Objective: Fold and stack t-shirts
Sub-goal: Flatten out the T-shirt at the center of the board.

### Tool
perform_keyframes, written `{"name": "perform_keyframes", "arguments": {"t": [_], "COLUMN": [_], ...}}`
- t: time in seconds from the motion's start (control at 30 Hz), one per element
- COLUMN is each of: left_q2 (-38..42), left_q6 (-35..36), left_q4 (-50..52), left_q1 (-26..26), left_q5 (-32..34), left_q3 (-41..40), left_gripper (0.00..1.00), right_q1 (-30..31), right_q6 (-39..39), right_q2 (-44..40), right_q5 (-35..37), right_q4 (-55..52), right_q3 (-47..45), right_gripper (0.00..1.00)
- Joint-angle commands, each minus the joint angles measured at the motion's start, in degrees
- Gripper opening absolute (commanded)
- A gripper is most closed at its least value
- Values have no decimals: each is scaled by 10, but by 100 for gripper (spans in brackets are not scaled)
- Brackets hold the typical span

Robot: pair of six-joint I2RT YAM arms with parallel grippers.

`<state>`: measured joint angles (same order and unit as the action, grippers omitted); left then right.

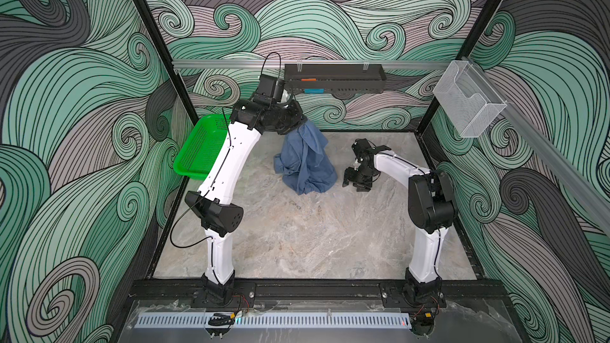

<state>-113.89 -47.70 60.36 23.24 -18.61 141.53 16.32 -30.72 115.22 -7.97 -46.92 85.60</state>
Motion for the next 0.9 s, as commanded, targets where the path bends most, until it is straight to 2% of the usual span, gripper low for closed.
{"name": "perform_keyframes", "arguments": {"t": [0.0,0.17,0.27,0.4,0.63,0.87], "left_q2": [17,-7,-42,-49,-56,-66], "left_q6": [-22,-112,-131,-136,-151,-200], "left_q4": [-72,-183,-183,-194,-214,-249], "left_q1": [-21,-51,-51,-51,-57,-66], "left_q5": [-58,-131,-149,-163,-175,-189], "left_q3": [9,25,78,65,39,45], "left_gripper": [0,0,0,0,0,0], "right_q1": [-1,-1,5,42,89,82], "right_q6": [-27,-46,-62,-61,-19,-2], "right_q2": [-12,-99,-157,-198,-111,-10], "right_q5": [-63,-89,-115,-105,-57,-30], "right_q4": [57,79,123,161,167,173], "right_q3": [-17,-72,-99,-79,69,149], "right_gripper": [65,67,69,73,73,73]}}
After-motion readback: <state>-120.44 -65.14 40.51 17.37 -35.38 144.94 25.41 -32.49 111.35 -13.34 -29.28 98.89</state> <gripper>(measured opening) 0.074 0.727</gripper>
